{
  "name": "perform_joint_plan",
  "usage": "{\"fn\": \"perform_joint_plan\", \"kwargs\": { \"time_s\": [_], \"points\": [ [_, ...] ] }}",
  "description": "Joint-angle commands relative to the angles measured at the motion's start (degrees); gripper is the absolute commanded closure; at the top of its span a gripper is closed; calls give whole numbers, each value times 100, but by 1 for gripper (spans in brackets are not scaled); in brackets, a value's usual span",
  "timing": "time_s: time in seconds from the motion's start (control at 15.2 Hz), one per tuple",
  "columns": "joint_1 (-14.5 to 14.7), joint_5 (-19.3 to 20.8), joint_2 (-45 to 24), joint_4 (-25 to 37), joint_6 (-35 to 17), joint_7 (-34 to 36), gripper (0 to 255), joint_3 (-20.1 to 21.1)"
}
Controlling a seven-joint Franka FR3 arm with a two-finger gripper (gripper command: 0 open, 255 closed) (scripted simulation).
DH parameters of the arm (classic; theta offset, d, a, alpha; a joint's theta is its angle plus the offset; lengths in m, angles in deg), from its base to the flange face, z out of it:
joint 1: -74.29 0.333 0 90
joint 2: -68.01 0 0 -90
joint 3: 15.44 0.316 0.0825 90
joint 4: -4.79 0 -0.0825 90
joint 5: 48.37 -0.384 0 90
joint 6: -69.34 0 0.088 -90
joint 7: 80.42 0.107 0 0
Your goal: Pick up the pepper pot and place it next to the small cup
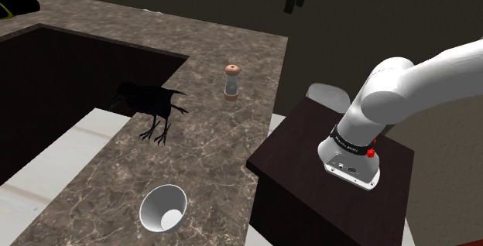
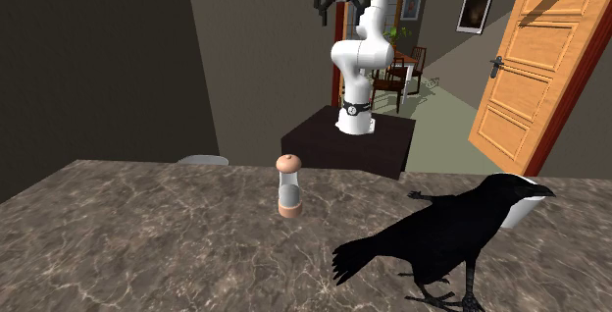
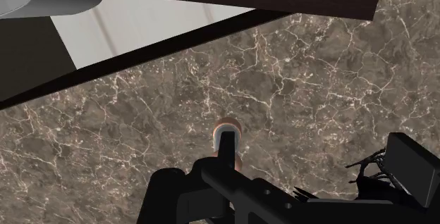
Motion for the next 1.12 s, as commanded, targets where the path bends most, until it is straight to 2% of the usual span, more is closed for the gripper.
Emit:
{"fn": "perform_joint_plan", "kwargs": {
  "time_s": [0.0,0.53,1.06],
  "points": [
    [0,0,0,0,0,0,0,0],
    [-53,75,-1308,-197,-1315,-86,0,-49],
    [-103,139,-2906,88,-2437,-149,0,-98]
  ]
}}
